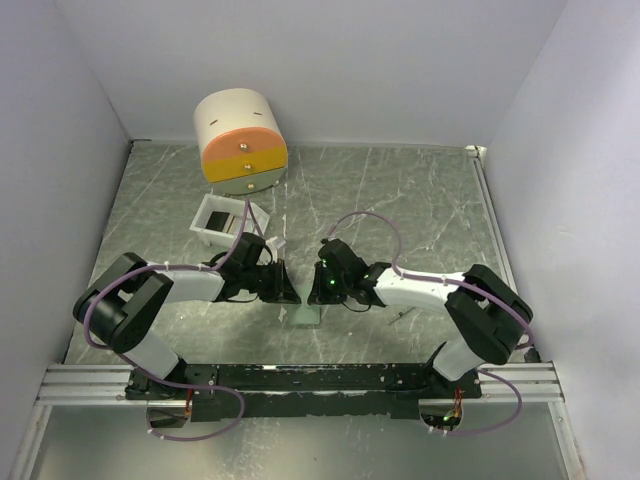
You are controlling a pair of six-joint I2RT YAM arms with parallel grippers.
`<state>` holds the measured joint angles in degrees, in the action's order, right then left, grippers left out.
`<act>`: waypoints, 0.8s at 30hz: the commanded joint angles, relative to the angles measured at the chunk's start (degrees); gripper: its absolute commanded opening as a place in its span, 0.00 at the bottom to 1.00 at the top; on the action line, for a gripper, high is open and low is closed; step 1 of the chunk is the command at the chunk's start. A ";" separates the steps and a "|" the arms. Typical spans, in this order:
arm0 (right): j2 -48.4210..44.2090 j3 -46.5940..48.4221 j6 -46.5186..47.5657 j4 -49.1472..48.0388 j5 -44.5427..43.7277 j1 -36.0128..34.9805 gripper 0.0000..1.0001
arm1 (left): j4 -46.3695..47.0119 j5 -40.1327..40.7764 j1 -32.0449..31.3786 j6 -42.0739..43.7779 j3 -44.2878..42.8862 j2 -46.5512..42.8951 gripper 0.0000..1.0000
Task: Put the credit cards into the card holder
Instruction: Close the card holder at the center of the board.
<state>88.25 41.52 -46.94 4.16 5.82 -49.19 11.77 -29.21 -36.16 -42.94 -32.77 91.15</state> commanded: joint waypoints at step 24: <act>-1.04 6.51 1.78 11.02 -10.55 -3.41 0.10 | -11.74 9.36 -1.10 0.86 -2.91 -9.44 0.33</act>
<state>89.91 46.74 -45.93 11.57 -0.54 -51.99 8.36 -26.50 -36.88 -43.72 -32.67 87.72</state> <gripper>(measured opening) 0.085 0.291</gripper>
